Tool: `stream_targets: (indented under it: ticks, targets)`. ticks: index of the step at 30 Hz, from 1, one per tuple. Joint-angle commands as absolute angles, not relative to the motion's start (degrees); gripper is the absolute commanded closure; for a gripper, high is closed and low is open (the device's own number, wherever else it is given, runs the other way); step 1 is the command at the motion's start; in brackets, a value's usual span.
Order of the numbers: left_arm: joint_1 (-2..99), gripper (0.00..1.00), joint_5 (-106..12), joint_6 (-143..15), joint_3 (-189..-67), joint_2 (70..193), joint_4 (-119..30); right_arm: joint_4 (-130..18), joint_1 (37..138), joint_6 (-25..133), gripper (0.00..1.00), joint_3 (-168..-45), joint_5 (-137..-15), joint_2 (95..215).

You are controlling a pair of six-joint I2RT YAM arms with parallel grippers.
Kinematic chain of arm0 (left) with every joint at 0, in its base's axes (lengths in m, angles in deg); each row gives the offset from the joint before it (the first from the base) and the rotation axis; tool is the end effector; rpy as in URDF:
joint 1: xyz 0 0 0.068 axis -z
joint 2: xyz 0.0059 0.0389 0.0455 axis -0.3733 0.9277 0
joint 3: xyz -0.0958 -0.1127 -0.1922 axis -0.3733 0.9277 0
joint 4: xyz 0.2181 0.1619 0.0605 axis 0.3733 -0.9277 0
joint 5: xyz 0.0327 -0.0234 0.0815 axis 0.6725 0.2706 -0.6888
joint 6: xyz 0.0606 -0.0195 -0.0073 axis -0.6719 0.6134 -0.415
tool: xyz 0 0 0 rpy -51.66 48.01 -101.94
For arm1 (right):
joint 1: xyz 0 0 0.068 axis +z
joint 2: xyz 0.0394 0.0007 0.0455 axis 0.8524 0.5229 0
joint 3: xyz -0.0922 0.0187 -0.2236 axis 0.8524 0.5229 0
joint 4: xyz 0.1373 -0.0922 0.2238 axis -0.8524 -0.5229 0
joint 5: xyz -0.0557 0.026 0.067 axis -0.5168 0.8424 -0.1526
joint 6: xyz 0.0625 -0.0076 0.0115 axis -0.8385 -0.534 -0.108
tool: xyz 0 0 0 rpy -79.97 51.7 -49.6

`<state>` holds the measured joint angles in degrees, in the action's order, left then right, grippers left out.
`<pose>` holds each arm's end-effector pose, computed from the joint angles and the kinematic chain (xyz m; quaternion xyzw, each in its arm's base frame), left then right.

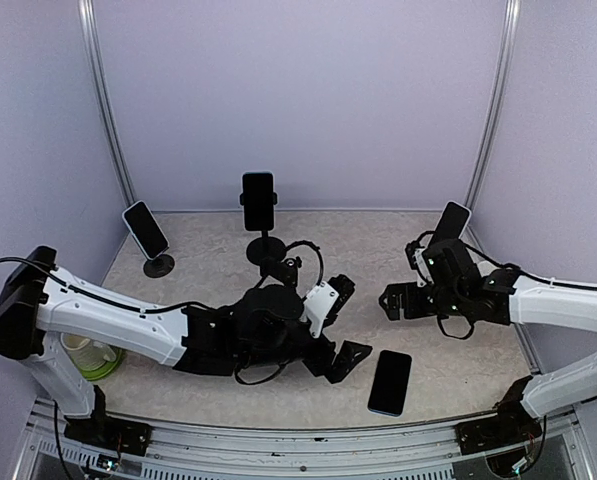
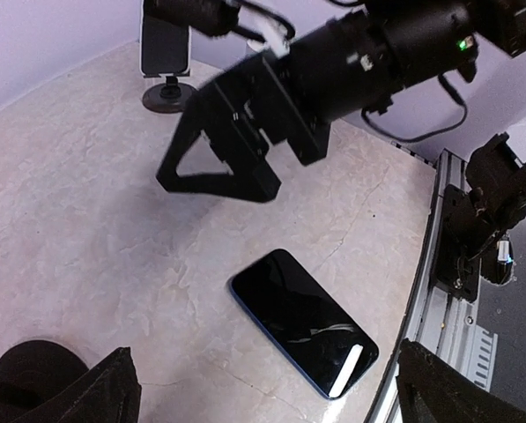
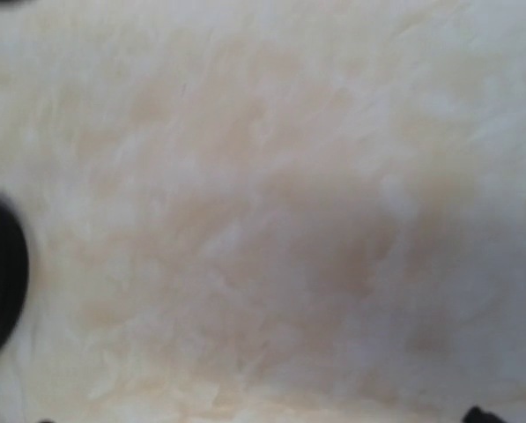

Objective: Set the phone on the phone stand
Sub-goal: Pick up the phone from the center of the board.

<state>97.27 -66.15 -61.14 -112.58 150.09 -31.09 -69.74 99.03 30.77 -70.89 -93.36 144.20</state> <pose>0.1095 -0.3813 0.1871 0.3694 0.7406 -0.3371 0.4489 0.2233 0.1803 0.1668 -0.0505 0.9174 0.1611 0.3605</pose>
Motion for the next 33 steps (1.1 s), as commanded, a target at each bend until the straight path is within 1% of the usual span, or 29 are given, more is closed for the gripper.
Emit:
stream_targets:
  ticks: [1,10,16,25,33]
  targets:
    - [98.4,0.01,-66.9,-58.6,-120.8,157.0,-40.5,-70.7,97.3,28.0,0.00,-69.5,-96.7,138.5]
    - [98.8,0.01,-61.0,-57.6,-138.1,171.0,-50.6,-72.6,93.7,27.2,0.00,-69.7,-97.1,136.0]
    - [98.9,0.01,-59.9,-56.3,-148.7,179.5,-58.3,-73.2,91.8,26.6,0.00,-69.1,-98.7,131.1]
    - [98.9,0.01,-60.3,-55.2,-157.4,187.1,-65.5,-73.2,90.0,26.7,0.00,-68.2,-98.1,128.5]
    - [98.6,0.01,-61.1,-52.2,-158.2,188.1,-66.8,-71.7,89.9,27.6,0.00,-67.6,-97.0,128.0]
